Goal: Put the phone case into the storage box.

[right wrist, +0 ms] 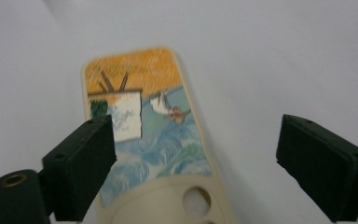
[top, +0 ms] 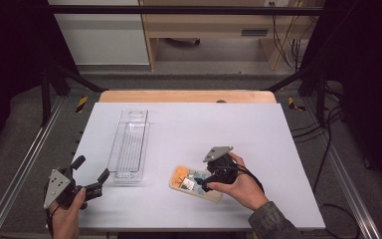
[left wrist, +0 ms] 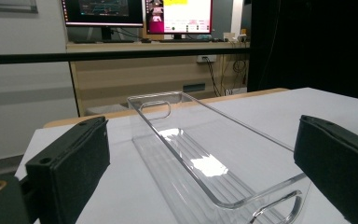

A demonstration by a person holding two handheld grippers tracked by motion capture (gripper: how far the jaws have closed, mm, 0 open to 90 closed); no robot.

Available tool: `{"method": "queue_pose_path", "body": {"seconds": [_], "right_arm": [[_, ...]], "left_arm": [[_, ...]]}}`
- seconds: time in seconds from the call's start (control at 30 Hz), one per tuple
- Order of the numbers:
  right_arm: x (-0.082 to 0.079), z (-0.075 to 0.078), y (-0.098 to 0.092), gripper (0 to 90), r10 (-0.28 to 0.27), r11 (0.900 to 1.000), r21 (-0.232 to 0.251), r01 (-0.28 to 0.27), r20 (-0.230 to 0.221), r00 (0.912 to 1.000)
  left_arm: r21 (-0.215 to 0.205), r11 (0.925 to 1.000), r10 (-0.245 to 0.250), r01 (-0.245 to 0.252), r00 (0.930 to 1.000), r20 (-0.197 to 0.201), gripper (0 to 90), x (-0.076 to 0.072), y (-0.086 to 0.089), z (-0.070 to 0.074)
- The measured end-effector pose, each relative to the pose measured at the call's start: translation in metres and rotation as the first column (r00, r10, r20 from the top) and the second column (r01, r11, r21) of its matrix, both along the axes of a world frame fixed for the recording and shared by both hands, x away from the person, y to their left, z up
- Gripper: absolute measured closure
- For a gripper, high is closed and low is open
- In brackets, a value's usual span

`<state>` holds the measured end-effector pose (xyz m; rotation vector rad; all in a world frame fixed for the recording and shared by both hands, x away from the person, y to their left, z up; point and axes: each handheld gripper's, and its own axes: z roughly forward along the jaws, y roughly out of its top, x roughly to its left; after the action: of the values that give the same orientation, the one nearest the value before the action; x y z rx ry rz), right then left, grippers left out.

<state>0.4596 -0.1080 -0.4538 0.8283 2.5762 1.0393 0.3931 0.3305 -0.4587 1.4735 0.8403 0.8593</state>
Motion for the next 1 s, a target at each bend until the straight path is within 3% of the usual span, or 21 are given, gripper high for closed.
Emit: {"method": "queue_pose_path", "body": {"seconds": [0.07,0.17,0.27,0.3,0.47,0.9,1.0], "right_arm": [[-0.006,0.0,-0.002,8.0,0.06,0.995,-0.081,-0.061,-0.011,0.9981],[-0.008,-0.002,-0.002,7.2,0.095,0.988,-0.121,-0.097,-0.022,0.9953],[-0.011,-0.007,-0.001,7.8,0.129,0.975,-0.174,-0.137,-0.056,0.99],[-0.012,-0.01,0.0,8.0,0.145,0.965,-0.207,-0.158,-0.074,0.9866],[-0.012,-0.013,0.0,8.0,0.157,0.959,-0.226,-0.172,-0.082,0.9841],[-0.007,-0.018,0.0,7.8,0.187,0.936,-0.269,-0.228,-0.167,0.968],[-0.006,-0.02,0.0,7.4,0.189,0.935,-0.269,-0.231,-0.173,0.9667]], "left_arm": [[0.001,1.0,0.0,0.0,1.0,0.002,3.0,-0.001,0.001,0.0],[0.005,1.0,0.001,-0.001,1.0,0.003,3.0,-0.001,0.001,0.001],[0.005,1.0,0.004,-0.004,1.0,0.004,2.9,-0.001,0.002,0.001],[0.005,1.0,0.002,-0.002,1.0,0.006,2.9,-0.001,0.002,0.001],[0.009,0.9999,-0.005,0.005,1.0,0.003,2.9,-0.002,0.0,0.0],[0.034,0.9993,-0.017,0.016,0.9999,0.001,2.9,-0.001,-0.004,0.0],[0.036,0.9992,-0.018,0.018,0.9998,0.002,2.9,-0.001,-0.004,0.0]]}}
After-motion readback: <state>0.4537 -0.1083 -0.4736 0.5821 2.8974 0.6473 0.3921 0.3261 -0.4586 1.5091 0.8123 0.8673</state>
